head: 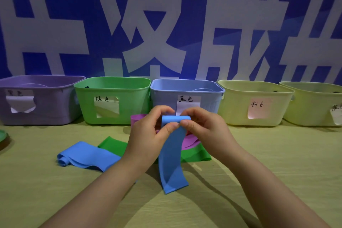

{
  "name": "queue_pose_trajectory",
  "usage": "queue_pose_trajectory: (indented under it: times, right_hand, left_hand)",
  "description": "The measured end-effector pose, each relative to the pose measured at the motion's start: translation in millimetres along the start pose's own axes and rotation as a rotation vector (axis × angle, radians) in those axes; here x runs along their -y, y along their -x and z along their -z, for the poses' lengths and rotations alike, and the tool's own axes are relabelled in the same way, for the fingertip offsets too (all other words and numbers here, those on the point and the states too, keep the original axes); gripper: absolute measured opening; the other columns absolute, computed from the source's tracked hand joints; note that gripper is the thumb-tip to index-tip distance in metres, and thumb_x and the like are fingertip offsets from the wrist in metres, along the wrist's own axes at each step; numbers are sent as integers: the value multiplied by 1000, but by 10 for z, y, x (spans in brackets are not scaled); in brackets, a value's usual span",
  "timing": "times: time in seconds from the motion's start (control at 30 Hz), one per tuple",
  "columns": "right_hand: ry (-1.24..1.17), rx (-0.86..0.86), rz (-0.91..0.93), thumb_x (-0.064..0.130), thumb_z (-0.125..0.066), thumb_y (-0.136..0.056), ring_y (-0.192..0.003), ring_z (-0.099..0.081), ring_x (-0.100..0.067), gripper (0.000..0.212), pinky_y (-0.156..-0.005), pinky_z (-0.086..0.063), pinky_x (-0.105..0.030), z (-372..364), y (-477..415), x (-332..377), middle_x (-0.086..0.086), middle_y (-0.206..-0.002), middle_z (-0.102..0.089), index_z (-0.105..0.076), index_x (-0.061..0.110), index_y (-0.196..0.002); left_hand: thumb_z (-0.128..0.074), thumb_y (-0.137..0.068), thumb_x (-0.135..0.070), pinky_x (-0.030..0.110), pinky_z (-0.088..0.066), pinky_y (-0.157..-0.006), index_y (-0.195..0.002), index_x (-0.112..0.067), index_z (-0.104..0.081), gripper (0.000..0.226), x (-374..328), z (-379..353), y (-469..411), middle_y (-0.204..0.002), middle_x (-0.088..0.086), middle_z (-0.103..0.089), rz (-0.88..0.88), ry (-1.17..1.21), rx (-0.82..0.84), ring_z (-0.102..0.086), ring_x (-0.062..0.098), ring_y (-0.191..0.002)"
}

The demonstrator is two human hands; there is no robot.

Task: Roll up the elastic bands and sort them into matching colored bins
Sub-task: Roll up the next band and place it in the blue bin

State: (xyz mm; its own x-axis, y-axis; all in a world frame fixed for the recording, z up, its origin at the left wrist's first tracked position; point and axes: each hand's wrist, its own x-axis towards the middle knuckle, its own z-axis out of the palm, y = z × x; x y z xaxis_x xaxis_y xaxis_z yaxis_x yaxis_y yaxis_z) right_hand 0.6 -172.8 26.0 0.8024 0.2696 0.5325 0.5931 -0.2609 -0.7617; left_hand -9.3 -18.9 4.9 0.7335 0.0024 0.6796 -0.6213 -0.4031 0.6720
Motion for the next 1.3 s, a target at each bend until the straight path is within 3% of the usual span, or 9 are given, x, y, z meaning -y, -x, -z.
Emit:
queue_pose_trajectory:
  times: [0.17,0.4,0.57,0.7,0.83,0.93,1.07,1.13,1.3]
  right_hand:
    - [-3,10,-48,20,-52,-92,-56,-57,5,21,-58,-43,-9,-6,-1,-2,9,-61,-59,-61,24,-73]
    - [-118,25,-83,26,-50,-91,-59,-59,6,20,-60,-43,-10,-36,9,16,13,-57,-63,-64,28,-77]
    - [-18,-10,-14,20,-61,-86,-78,-58,-4,22,-69,-48,-17,-71,-2,-23,7,-93,-62,-56,40,-94]
    - [-158,-12,-26,7,-61,-85,-65,-58,3,20,-61,-47,-13,-59,6,4,6,-77,-63,-60,27,-86]
    - [-164,-25,-53,6,-57,-88,-55,-56,5,12,-55,-44,-9,-52,-6,3,4,-68,-61,-62,16,-83]
    - [-78,-31,-56,14,-54,-91,-50,-54,5,23,-54,-41,-8,-43,-17,-7,12,-54,-58,-61,22,-71]
    - [15,-40,-101,32,-50,-91,-46,-50,0,34,-53,-39,-17,-36,-11,-43,12,-44,-54,-60,23,-60]
    - [-22,-43,-119,35,-49,-91,-48,-51,-3,37,-55,-41,-21,-35,-11,-38,10,-45,-55,-61,20,-60]
    - [-112,-14,-41,23,-57,-88,-64,-56,3,10,-61,-45,-12,-70,10,-21,8,-76,-63,-62,32,-87]
  left_hand:
    - [-65,-72,-29,6,-37,-67,-88,-39,-59,19,-4,-12,10,-90,-20,-63,-85,-54,13,-55,-5,-81]
    - [-69,-76,-30,9,-37,-57,-80,-37,-55,16,-19,2,16,-70,-17,-60,-73,-102,-48,-53,-2,-65]
    - [-71,-77,-21,11,-31,-47,-76,-26,-58,14,-30,10,15,-54,-18,-54,13,-33,-55,-43,1,-47]
    - [-71,-75,-25,14,-29,-45,-74,-23,-58,13,-19,5,8,-51,-16,-51,19,-16,-38,-40,3,-47]
    - [-77,-64,-43,15,-39,-56,-84,-37,-58,28,-7,-9,10,-76,-20,-61,15,-18,-26,-50,3,-60]
    - [-69,-65,-38,13,-42,-68,-93,-42,-57,31,4,-17,11,-93,-20,-62,-35,-65,7,-57,-1,-79]
    - [-68,-68,-35,6,-35,-64,-83,-27,-62,18,-27,-10,18,-78,-17,-62,-115,-151,0,-51,-8,-75]
    - [-70,-70,-36,8,-35,-60,-78,-31,-59,15,-29,-7,17,-72,-16,-61,-97,-134,2,-51,-4,-68]
    - [-72,-75,-25,14,-30,-47,-74,-23,-61,11,-8,1,-8,-53,-15,-52,57,8,-3,-41,2,-49]
